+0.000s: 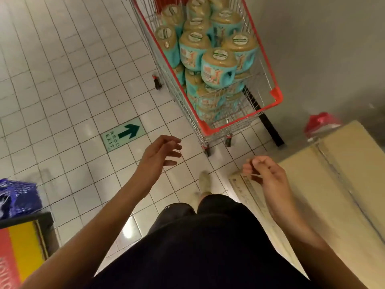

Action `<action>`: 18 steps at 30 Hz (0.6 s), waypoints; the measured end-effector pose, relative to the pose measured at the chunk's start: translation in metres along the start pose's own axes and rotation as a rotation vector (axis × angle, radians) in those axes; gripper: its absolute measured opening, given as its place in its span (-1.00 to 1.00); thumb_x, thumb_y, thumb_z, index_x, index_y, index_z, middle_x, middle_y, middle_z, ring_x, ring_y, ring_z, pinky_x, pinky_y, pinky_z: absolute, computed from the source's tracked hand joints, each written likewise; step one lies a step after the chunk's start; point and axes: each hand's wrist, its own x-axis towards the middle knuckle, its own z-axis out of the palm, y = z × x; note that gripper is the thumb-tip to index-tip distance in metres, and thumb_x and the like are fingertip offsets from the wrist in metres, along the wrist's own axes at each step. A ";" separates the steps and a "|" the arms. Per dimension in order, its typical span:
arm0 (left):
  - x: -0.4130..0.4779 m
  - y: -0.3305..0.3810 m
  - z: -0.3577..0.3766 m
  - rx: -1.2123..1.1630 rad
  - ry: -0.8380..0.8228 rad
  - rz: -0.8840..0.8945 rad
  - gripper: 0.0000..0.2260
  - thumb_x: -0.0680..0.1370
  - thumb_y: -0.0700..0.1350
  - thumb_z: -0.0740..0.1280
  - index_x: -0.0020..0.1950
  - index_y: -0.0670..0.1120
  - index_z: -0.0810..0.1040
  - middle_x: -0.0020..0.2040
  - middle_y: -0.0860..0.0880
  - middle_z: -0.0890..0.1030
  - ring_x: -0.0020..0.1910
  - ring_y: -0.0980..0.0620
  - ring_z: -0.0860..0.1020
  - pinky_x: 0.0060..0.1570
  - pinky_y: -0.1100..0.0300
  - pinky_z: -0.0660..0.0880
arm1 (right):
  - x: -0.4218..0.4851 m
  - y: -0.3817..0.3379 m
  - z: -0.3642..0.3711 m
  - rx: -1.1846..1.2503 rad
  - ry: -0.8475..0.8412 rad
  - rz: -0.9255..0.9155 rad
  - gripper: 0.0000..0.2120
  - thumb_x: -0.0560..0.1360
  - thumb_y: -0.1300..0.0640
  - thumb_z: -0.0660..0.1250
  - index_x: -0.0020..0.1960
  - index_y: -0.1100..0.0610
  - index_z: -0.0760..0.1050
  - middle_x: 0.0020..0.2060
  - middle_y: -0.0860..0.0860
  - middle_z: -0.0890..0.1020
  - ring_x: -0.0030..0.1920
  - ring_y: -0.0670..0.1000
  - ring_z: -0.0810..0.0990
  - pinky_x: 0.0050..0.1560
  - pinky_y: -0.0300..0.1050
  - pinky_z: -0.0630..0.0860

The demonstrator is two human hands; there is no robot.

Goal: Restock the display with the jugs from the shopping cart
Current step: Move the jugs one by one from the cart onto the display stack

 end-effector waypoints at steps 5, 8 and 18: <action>0.060 0.036 -0.041 -0.042 0.090 0.052 -0.74 0.63 0.06 0.23 0.21 0.01 0.61 0.11 0.00 0.69 0.11 -0.03 0.68 0.07 0.03 0.64 | 0.071 -0.041 0.049 -0.086 -0.061 0.017 -0.81 0.71 0.14 0.25 0.02 0.09 0.63 -0.07 0.08 0.74 -0.03 0.04 0.71 0.04 -0.19 0.61; 0.103 0.056 -0.065 -0.039 0.140 0.044 -0.75 0.65 0.03 0.21 0.21 -0.01 0.60 0.11 -0.02 0.69 0.10 -0.04 0.68 0.09 -0.01 0.63 | 0.127 -0.066 0.083 -0.086 -0.085 0.021 -0.80 0.72 0.15 0.24 0.08 0.15 0.63 -0.06 0.09 0.75 -0.05 -0.03 0.72 0.01 -0.21 0.58; 0.213 0.105 -0.160 0.002 0.287 -0.091 -0.80 0.70 -0.02 0.24 0.23 -0.05 0.58 0.13 -0.03 0.68 0.09 -0.03 0.68 0.06 0.07 0.66 | 0.296 -0.178 0.209 -0.059 -0.240 0.013 -0.79 0.71 0.09 0.25 0.05 0.14 0.63 -0.06 0.07 0.74 0.01 0.04 0.72 0.13 0.00 0.59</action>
